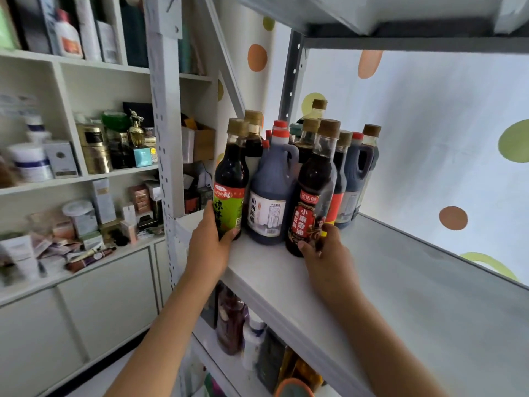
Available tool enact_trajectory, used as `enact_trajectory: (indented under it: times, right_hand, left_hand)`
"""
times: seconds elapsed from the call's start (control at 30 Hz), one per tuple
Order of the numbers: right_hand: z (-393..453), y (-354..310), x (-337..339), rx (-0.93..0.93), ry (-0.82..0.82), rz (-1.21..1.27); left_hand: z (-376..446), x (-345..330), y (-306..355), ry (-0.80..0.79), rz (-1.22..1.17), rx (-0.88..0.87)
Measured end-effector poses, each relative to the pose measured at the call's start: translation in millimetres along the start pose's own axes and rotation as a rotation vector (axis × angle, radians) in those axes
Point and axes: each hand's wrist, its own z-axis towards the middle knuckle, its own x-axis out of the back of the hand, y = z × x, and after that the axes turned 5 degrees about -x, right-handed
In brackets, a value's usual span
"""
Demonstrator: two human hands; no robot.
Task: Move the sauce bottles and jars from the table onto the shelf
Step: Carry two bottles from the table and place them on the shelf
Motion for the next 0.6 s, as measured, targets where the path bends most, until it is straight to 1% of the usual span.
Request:
enact_trajectory:
  times: [0.1, 0.2, 0.43, 0.6]
  right_hand:
    - [2.0, -2.7, -1.8, 0.016, 0.009, -0.008]
    - [3.0, -3.7, -3.8, 0.018, 0.018, -0.032]
    - [3.1, -5.0, -2.8, 0.026, 0.015, -0.052]
    - [-1.5, -10.3, -3.7, -0.017, 0.014, -0.03]
  left_hand:
    - [-0.6, -6.3, 2.5, 0.023, 0.131, 0.018]
    - [-2.3, -7.2, 6.7, -0.006, 0.199, 0.036]
    - [-5.9, -6.0, 8.1, -0.023, 0.228, 0.039]
    - [-8.7, -8.3, 8.5, -0.014, 0.244, 0.047]
